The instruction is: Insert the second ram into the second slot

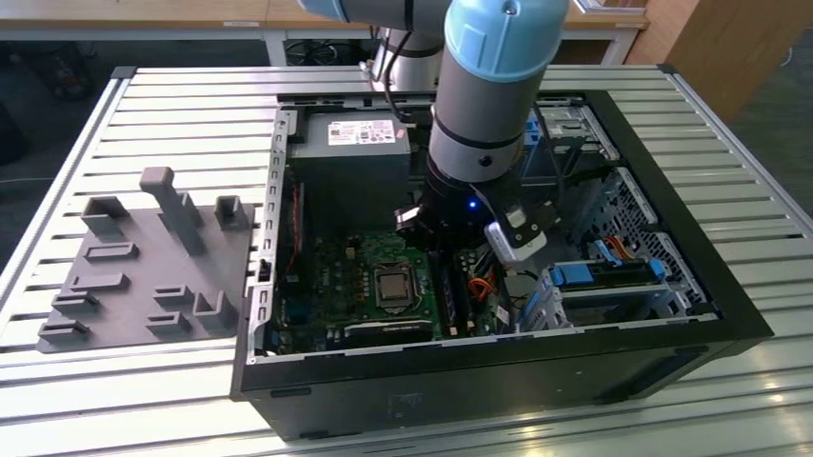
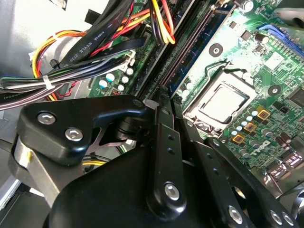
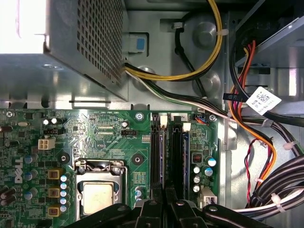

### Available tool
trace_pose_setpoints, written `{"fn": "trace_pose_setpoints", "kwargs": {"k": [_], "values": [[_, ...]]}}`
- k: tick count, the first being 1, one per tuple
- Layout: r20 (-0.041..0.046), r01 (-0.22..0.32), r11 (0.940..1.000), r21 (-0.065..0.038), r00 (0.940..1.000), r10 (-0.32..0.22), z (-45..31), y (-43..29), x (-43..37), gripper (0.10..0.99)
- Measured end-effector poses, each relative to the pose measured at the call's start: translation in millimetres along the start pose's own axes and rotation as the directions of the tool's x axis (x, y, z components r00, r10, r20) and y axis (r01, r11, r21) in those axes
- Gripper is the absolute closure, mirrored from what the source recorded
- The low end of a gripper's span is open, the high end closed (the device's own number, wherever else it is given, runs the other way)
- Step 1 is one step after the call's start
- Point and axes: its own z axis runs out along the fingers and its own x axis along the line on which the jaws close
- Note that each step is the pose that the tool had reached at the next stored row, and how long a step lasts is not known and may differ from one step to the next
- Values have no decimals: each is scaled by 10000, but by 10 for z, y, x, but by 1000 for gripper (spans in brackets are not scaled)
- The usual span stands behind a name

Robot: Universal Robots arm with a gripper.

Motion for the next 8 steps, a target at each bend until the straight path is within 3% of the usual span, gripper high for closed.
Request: {"fn": "trace_pose_setpoints", "kwargs": {"k": [8], "values": [[-27,-12,10000,0,10000,12,0,0,-28,949]]}}
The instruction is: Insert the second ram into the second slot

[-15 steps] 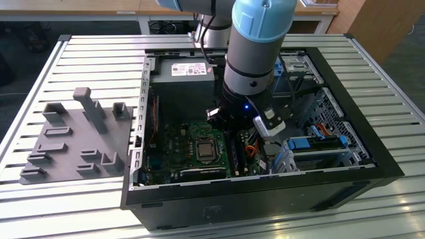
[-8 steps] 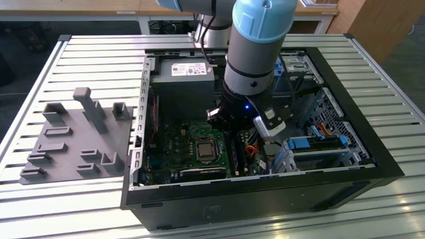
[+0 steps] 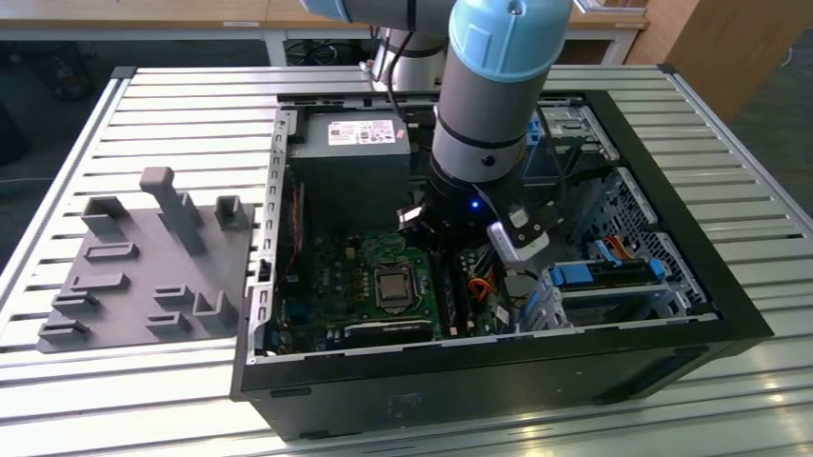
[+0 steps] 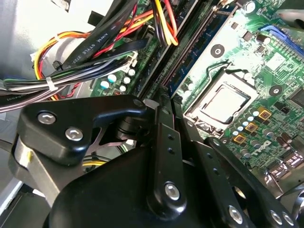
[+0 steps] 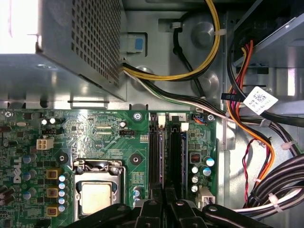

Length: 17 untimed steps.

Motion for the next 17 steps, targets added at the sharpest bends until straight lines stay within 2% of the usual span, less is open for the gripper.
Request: {"fn": "trace_pose_setpoints", "kwargs": {"k": [8,17], "values": [[0,-20,10000,1,10000,20,21,-1,-9,949],[1,-8,10000,-2,10000,8,6,-4,39,949]]}}
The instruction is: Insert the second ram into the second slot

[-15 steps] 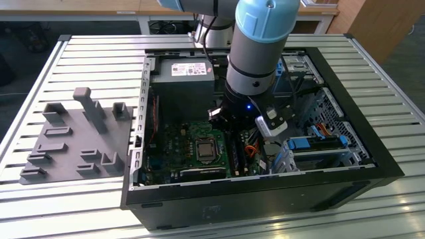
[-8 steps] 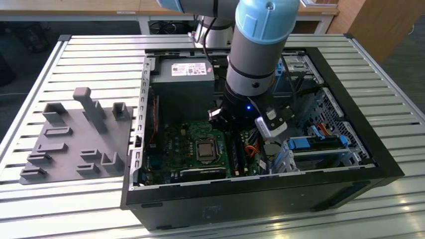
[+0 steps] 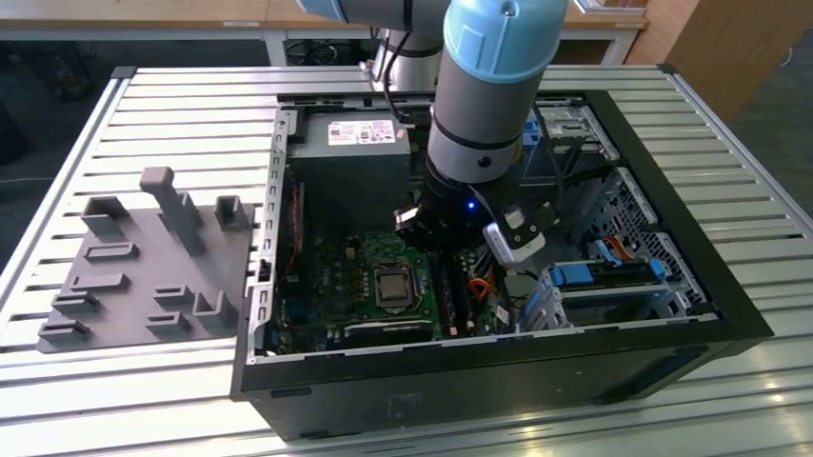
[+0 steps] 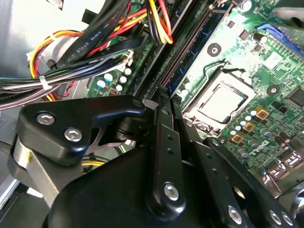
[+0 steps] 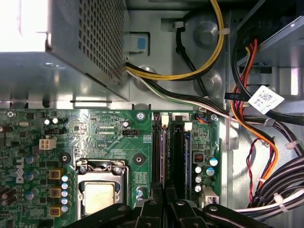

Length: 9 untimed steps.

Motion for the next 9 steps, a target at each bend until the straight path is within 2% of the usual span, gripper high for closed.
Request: {"fn": "trace_pose_setpoints", "kwargs": {"k": [9], "values": [[1,-88,10000,2,10000,88,2,0,-19,949]]}}
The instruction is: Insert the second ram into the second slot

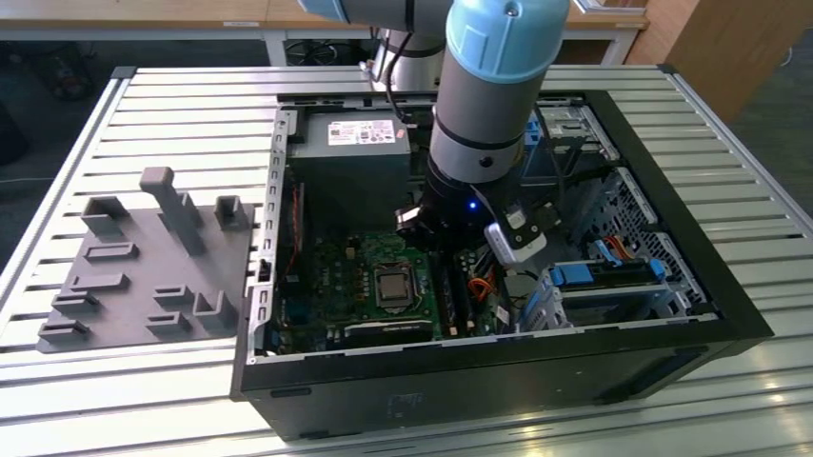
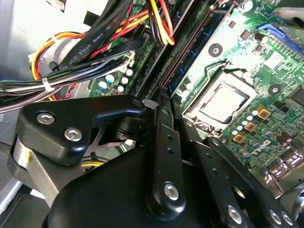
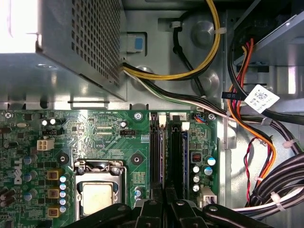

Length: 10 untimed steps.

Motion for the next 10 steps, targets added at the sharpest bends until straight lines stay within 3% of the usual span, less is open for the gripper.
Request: {"fn": "trace_pose_setpoints", "kwargs": {"k": [10], "values": [[1,0,10000,-2,10000,0,14,0,-4,949]]}}
